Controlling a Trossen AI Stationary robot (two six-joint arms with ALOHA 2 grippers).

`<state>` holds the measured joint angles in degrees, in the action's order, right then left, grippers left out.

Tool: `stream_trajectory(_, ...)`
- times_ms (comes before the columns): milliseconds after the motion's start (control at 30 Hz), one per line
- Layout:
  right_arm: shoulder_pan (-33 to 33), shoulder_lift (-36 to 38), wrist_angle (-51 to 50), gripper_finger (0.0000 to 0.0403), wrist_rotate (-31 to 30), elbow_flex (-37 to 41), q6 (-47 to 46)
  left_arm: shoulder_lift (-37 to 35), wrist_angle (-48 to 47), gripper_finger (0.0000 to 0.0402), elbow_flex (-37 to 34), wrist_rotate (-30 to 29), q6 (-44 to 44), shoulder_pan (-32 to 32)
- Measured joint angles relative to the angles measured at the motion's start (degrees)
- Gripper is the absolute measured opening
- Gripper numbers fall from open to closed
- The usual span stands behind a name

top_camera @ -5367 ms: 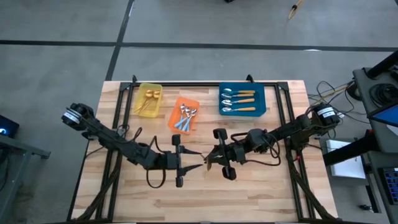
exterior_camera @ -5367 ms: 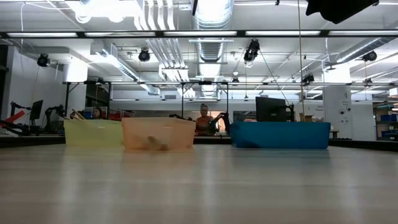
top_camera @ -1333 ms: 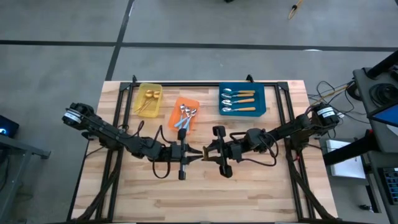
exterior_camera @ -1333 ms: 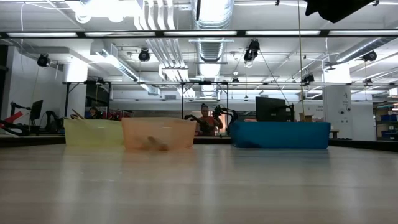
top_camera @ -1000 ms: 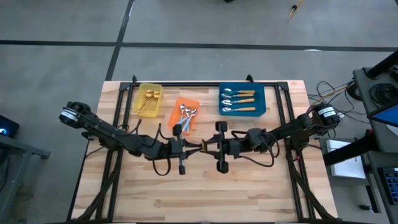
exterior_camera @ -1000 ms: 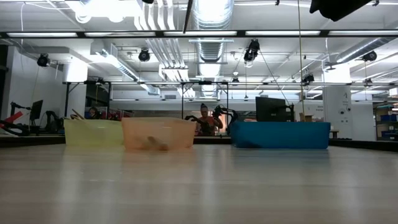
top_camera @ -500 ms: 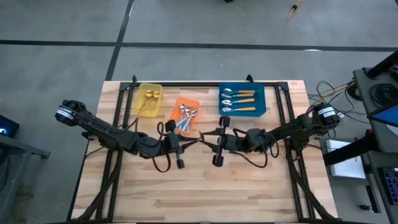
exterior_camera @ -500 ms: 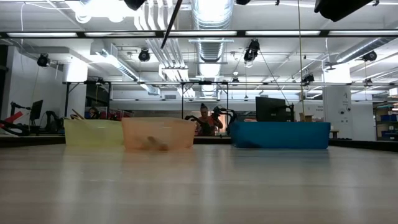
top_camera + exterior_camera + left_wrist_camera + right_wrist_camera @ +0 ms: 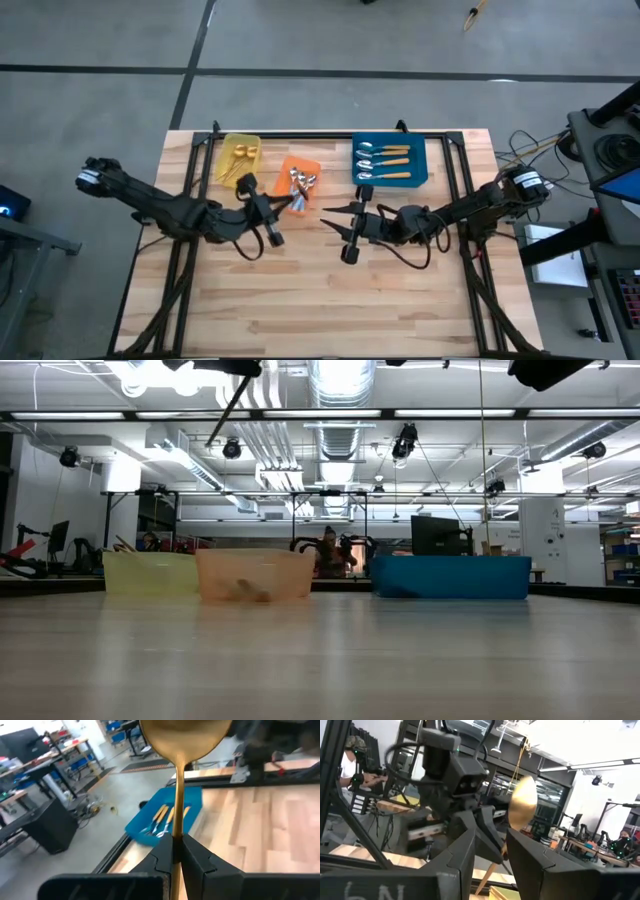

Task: Sort silverware by color (type)
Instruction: Put the gold spoon into the yellow bin

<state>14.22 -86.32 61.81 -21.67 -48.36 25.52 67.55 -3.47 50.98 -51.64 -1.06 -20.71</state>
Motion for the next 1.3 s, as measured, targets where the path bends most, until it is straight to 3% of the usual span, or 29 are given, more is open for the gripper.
stream_trajectory(300,0.0,0.1,-1.3,0.0105,-5.7,0.0,-0.1,-5.5,-15.3,0.0002,0.0,1.1,6.1,8.3)
stream_trajectory(600,-0.1,0.1,-3.3,0.0105,-12.0,0.0,0.2,-5.8,-28.3,0.0002,0.0,15.2,11.0,24.4)
stream_trajectory(800,-0.4,0.1,-3.4,0.0105,-12.0,0.0,0.5,-6.0,-35.1,0.0002,0.0,17.1,9.2,33.1)
stream_trajectory(967,-0.8,0.1,-3.8,0.0105,-12.0,0.0,0.6,-4.4,-40.3,0.0002,2.3,22.3,7.8,39.7)
stream_trajectory(1300,-1.6,0.1,-5.6,0.0105,-12.0,0.0,0.5,3.2,-50.9,0.0002,7.9,25.8,1.5,47.6)
